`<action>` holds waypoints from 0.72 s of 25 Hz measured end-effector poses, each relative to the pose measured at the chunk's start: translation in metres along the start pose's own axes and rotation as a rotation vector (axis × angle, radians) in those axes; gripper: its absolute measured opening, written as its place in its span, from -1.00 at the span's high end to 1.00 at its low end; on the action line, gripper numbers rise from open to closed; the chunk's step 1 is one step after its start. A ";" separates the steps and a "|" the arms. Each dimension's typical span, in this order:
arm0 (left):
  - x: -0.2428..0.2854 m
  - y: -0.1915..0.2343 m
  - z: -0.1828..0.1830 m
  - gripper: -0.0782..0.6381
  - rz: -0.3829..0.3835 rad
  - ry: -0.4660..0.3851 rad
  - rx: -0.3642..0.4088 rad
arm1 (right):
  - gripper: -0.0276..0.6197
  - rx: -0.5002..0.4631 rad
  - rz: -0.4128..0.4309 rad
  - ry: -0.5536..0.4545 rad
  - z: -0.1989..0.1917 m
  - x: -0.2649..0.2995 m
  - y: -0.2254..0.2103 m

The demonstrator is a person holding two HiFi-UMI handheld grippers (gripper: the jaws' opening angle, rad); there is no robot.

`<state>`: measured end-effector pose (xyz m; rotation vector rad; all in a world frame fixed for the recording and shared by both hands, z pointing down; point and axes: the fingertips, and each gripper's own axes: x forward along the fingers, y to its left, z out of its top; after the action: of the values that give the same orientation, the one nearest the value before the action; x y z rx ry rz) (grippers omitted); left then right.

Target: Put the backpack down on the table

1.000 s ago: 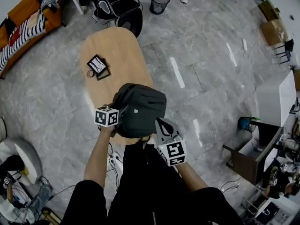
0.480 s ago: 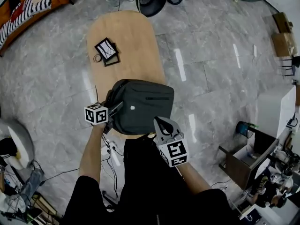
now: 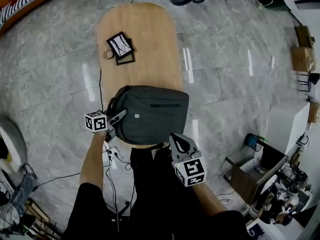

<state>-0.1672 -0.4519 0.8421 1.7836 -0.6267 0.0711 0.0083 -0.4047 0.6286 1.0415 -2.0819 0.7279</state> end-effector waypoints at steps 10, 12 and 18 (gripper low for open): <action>-0.003 0.064 -0.014 0.39 0.055 0.019 -0.044 | 0.88 -0.018 0.036 0.109 -0.010 0.037 0.026; -0.006 0.082 -0.017 0.30 0.101 0.007 -0.060 | 0.88 -0.024 0.047 0.123 -0.010 0.042 0.032; -0.010 0.112 -0.030 -0.01 0.126 0.016 -0.100 | 0.89 -0.040 0.054 0.187 -0.020 0.056 0.035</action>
<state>-0.2176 -0.4402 0.9463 1.6448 -0.7188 0.1370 -0.0393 -0.3970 0.6779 0.8634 -1.9618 0.7764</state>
